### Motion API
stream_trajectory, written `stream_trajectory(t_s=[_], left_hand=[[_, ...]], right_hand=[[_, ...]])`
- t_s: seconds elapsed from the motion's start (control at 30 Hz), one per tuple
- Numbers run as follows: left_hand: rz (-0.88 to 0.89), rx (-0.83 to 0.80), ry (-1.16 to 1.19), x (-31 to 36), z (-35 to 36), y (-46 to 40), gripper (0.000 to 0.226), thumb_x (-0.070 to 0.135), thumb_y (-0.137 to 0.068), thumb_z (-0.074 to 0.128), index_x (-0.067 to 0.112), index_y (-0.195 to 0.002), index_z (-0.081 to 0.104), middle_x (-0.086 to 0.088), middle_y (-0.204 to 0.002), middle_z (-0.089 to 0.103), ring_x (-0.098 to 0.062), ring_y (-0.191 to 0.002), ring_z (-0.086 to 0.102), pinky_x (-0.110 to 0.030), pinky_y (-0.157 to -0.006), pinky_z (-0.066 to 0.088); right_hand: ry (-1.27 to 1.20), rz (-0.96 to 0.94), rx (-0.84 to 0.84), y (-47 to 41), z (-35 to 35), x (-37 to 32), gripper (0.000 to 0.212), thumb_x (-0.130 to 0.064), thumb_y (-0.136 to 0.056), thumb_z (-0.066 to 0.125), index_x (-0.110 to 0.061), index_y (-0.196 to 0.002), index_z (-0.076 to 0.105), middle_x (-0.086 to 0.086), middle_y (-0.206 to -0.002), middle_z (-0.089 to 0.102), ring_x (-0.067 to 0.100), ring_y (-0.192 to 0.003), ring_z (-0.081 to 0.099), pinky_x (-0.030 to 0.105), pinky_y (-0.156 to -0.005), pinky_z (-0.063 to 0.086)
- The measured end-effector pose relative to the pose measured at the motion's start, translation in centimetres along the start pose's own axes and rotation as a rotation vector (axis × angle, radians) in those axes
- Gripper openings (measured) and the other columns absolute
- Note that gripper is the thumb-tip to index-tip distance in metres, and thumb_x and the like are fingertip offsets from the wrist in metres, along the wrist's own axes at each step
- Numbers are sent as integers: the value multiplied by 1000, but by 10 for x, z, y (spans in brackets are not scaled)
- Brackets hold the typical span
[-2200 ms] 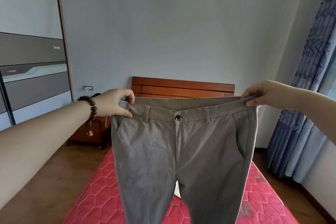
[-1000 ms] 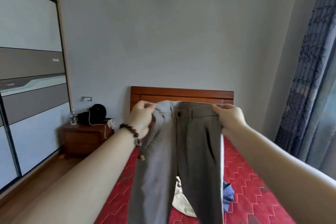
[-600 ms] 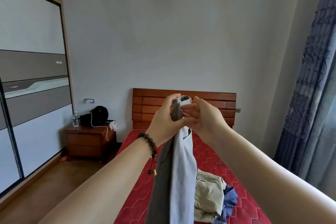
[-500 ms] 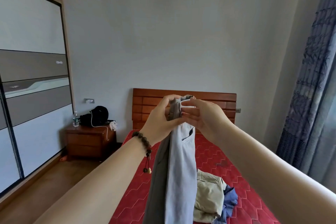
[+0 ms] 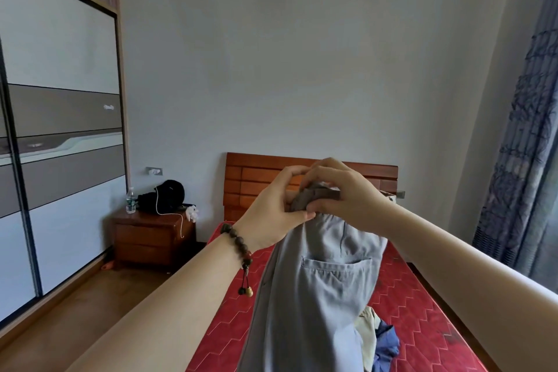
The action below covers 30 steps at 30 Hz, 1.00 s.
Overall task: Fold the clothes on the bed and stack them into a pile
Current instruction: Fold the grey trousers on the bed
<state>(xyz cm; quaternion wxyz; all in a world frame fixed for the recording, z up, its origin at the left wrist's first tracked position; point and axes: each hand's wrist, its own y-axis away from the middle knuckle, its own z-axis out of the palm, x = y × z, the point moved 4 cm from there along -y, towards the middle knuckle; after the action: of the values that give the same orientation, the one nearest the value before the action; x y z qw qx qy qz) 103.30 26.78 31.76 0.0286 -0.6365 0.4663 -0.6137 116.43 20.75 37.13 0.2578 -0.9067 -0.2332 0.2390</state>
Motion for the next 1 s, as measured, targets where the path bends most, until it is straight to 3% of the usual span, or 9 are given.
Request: stream_trajectory(t_s=[0.23, 0.37, 0.53, 0.7, 0.8, 0.87, 0.9, 0.97, 1.0], left_hand=[[-168, 68, 540, -5, 1, 9, 25, 15, -94, 57, 19, -118, 65, -19, -113, 68, -28, -103, 67, -33, -83, 56], [-224, 15, 632, -4, 5, 14, 29, 7, -99, 44, 7, -118, 67, -19, -112, 68, -25, -101, 67, -30, -84, 56], [-192, 40, 472, -3, 5, 14, 28, 12, -99, 48, 16, -107, 75, -15, -111, 71, -23, -103, 68, -28, -84, 56], [-106, 129, 245, -4, 1, 15, 36, 10, -101, 43, 29, -102, 74, -3, -103, 73, -18, -99, 68, -24, -82, 54], [-121, 219, 210, -6, 1, 15, 27, 11, -102, 43, 23, -106, 68, 1, -95, 74, -14, -90, 69, -24, -79, 55], [-169, 272, 286, -8, -1, 14, 15, 25, -99, 51, 17, -109, 59, -1, -94, 73, -13, -87, 68, -28, -80, 56], [-193, 272, 261, -8, -4, 13, 28, 40, -93, 58, 17, -109, 58, -3, -98, 71, -13, -89, 67, -30, -83, 55], [-230, 205, -16, -4, -11, 8, 55, 62, -75, 68, 17, -106, 60, -3, -97, 71, -15, -90, 68, -34, -83, 56], [-226, 187, -152, 0, -13, 5, 53, 60, -73, 73, 16, -101, 64, -4, -91, 72, -17, -85, 68, -37, -79, 56]], right_hand=[[-139, 14, 98, 1, 5, 2, 23, -4, -78, 74, -27, -82, 69, -4, -100, 63, 11, -97, 61, 34, -93, 48], [-146, 7, 102, 3, 6, 2, 30, -9, -81, 73, -38, -78, 65, -12, -93, 68, 11, -95, 61, 40, -90, 48], [-197, 39, 138, 4, 7, 4, 31, -6, -84, 68, -36, -78, 61, -15, -87, 70, 6, -89, 65, 25, -83, 50], [-66, 86, 89, -7, 2, 6, 17, -9, -86, 68, -22, -81, 58, -3, -81, 67, 15, -79, 61, 30, -74, 48], [13, 59, 90, -12, 3, -2, 19, -9, -84, 70, -23, -78, 58, -6, -77, 64, 6, -72, 56, 18, -65, 43], [37, 33, 126, -15, 1, -7, 21, -5, -81, 71, -21, -76, 60, -8, -76, 63, 0, -71, 56, 13, -64, 40], [31, 23, 144, -17, -1, -9, 19, -3, -80, 71, -18, -76, 61, -8, -77, 64, -2, -72, 57, 14, -66, 41], [29, 13, 185, -23, -5, -13, 16, 0, -79, 71, -15, -77, 63, -5, -80, 65, 2, -76, 59, 14, -67, 43], [33, 5, 212, -27, -6, -16, 16, 0, -79, 71, -14, -77, 63, -5, -79, 64, 5, -76, 59, 11, -66, 43]])
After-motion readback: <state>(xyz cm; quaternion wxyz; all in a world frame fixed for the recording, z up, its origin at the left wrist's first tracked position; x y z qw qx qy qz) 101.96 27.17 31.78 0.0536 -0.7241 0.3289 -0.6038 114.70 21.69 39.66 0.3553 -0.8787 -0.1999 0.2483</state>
